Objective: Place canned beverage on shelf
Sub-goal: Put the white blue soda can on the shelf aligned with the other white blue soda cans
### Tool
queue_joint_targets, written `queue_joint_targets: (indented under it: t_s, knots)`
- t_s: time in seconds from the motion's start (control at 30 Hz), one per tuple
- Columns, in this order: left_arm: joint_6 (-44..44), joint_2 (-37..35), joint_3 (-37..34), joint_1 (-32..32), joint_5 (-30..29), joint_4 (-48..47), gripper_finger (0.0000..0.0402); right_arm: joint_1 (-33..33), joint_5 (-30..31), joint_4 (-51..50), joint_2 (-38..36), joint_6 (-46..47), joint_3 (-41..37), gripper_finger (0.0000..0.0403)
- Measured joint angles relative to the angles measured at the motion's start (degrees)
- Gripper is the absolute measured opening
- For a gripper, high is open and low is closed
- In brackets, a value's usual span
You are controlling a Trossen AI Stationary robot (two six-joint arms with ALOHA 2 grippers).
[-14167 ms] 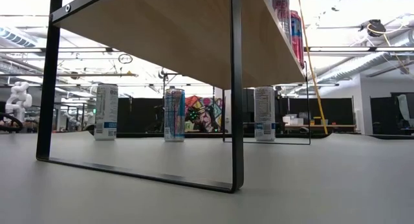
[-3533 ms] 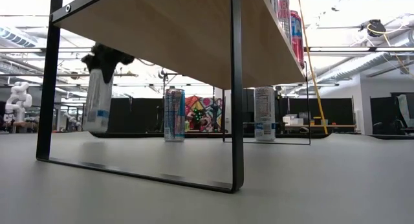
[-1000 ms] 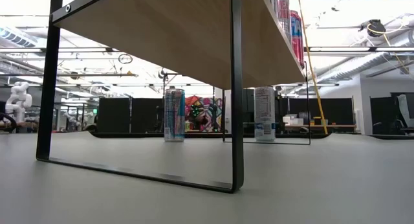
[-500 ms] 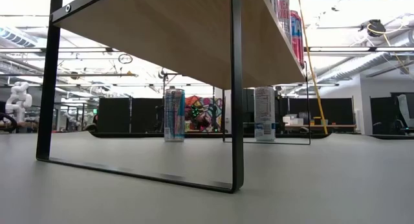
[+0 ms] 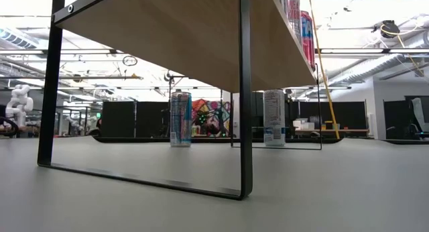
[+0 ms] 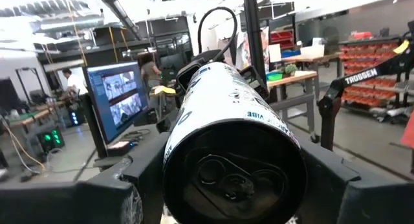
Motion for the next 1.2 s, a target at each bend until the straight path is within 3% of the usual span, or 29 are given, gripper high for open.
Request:
queue_joint_targets:
  t_s: [0.2, 0.57, 0.83, 1.2]
  knots:
    - [3.87, 0.17, 0.00, -0.05, -0.52, -0.07, 0.0251, -0.33, 0.00, -0.01, 0.00, 0.55, 0.00, 0.0306]
    - [11.60, 0.15, 0.00, -0.05, -1.54, -0.01, 0.0251, -0.77, -0.15, 0.00, 0.00, 10.37, 0.00, 0.0306]
    - [10.58, 0.15, 0.00, -0.04, -5.76, -0.03, 0.0251, -0.27, -0.19, -0.96, -0.30, 10.84, -0.02, 0.0306]
    - [12.35, 1.14, 0.00, -2.90, -5.77, -2.35, 0.0251, 1.22, -0.22, -3.27, -0.83, 8.15, -0.04, 0.0306]
